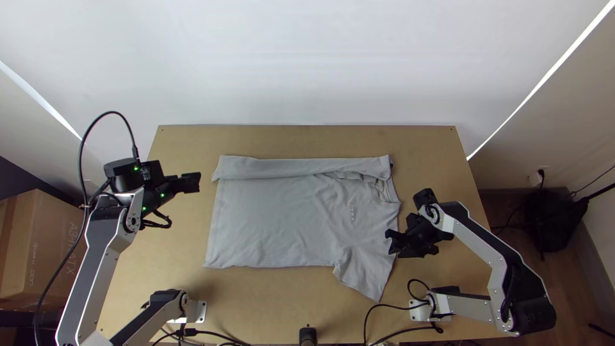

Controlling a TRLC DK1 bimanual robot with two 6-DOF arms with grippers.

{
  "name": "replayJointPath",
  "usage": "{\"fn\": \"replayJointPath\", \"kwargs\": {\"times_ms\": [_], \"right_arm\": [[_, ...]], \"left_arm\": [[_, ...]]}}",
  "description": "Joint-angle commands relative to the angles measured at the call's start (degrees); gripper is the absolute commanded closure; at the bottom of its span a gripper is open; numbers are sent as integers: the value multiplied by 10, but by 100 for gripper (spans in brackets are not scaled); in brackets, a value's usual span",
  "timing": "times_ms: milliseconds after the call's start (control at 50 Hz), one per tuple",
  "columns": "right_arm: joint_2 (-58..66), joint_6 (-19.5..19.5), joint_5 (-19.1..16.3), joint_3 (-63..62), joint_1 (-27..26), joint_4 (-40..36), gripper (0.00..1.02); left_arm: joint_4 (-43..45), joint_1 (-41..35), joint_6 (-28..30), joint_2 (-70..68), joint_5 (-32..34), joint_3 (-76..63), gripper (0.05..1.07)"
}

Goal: Fold the t-shirt

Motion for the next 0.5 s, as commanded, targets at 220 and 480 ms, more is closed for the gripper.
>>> {"fn": "replayJointPath", "kwargs": {"times_ms": [220, 480], "right_arm": [[7, 11, 7, -39, 31, 51, 100], [-19, 11, 11, -35, 26, 41, 100]], "left_arm": [[-215, -22, 265, -4, 5, -29, 12], [-342, -21, 424, 45, 4, -61, 12]]}}
